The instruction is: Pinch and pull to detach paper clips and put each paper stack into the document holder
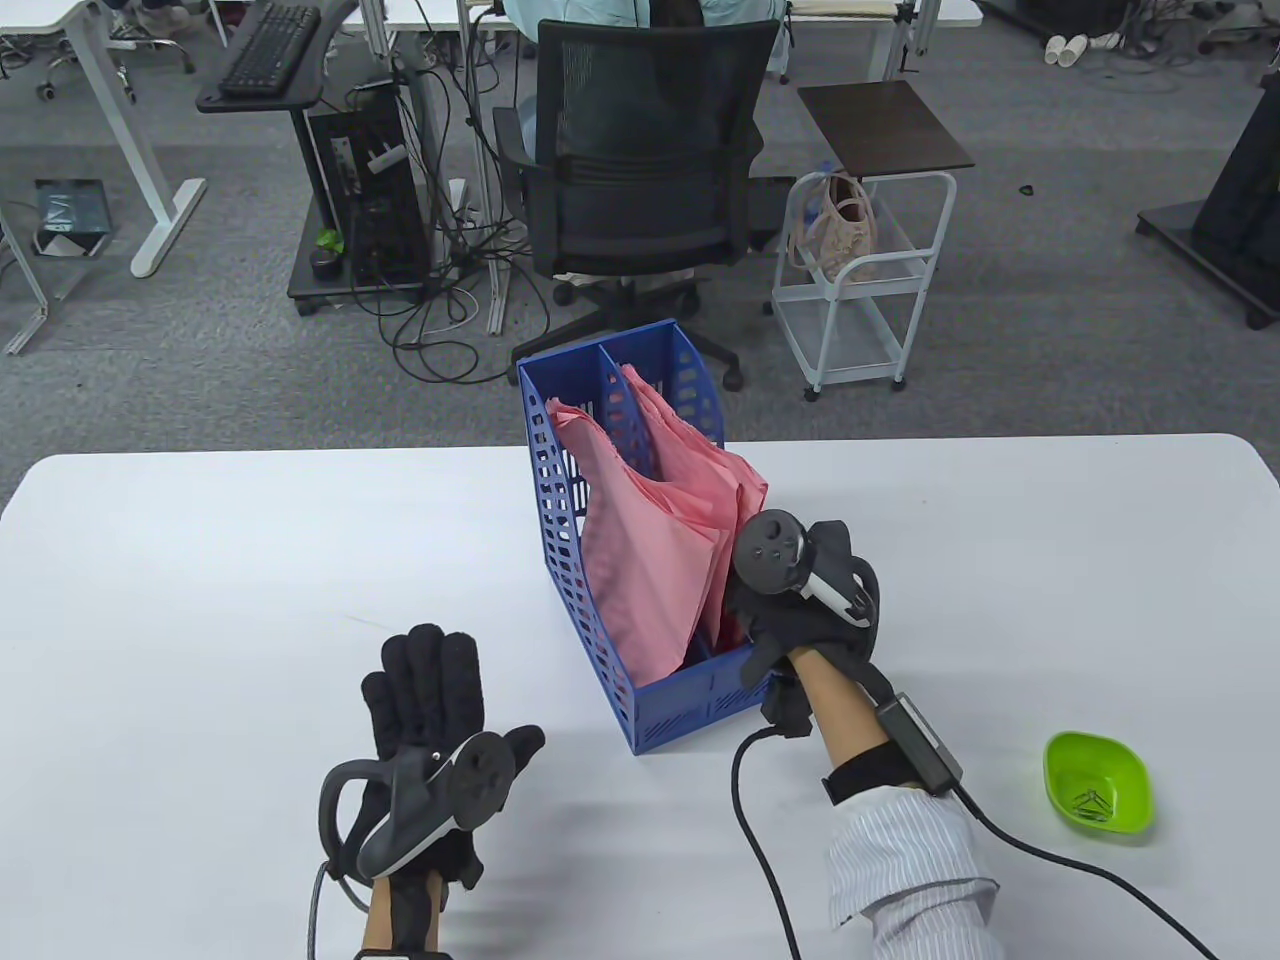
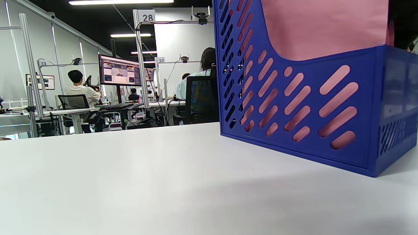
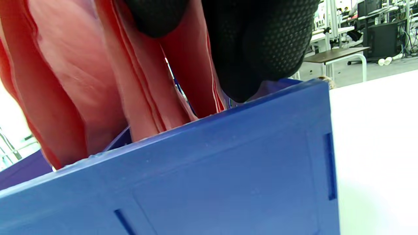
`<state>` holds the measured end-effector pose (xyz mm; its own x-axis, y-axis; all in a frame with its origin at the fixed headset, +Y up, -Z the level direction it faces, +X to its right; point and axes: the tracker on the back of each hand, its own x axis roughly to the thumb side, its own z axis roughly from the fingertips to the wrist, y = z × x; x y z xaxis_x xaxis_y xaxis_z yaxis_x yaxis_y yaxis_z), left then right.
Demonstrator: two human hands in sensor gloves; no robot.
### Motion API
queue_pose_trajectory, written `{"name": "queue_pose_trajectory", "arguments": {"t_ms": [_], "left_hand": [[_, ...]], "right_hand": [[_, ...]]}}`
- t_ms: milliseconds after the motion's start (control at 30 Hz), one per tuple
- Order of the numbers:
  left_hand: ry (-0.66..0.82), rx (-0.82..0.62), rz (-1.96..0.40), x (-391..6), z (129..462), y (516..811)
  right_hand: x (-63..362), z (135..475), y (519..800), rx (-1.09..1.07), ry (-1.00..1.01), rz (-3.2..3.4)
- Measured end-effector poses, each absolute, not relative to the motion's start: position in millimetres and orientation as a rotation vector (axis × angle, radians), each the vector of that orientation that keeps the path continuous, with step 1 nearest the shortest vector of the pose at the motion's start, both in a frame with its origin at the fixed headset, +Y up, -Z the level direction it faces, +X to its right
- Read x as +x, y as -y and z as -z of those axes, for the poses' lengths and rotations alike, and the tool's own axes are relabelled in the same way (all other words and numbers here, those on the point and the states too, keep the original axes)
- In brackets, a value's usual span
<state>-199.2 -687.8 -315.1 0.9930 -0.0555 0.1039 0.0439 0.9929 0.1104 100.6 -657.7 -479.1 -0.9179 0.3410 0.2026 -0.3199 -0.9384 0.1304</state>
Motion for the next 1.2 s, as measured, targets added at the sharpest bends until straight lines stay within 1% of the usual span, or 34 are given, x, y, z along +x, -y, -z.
{"name": "queue_pose_trajectory", "arguments": {"t_ms": [100,267,333,533,800,900,1000,1200], "left_hand": [[0.108,0.108,0.053,-199.3,314.8,687.9],[0.111,0.115,0.057,-199.5,314.5,687.8],[0.112,0.115,0.066,-199.0,314.4,687.8],[0.118,0.124,0.110,-196.5,313.0,687.9],[0.146,0.146,0.174,-188.8,308.3,686.5],[0.158,0.154,0.197,-185.5,307.2,686.2],[0.176,0.163,0.209,-183.2,305.9,686.7],[0.190,0.180,0.227,-181.9,304.3,686.7]], "right_hand": [[104.4,474.5,655.6,0.306,-0.107,-2.766],[127.2,461.5,643.6,0.267,0.028,-2.711],[137.1,454.9,638.9,0.283,0.082,-2.693],[165.9,423.2,628.9,0.386,0.221,-2.833],[199.6,371.8,617.9,0.520,0.522,-3.115],[207.4,356.9,619.8,0.549,0.616,-3.174],[215.4,338.5,628.3,0.575,0.696,-3.211],[227.7,318.0,653.6,0.586,0.742,-3.288]]}}
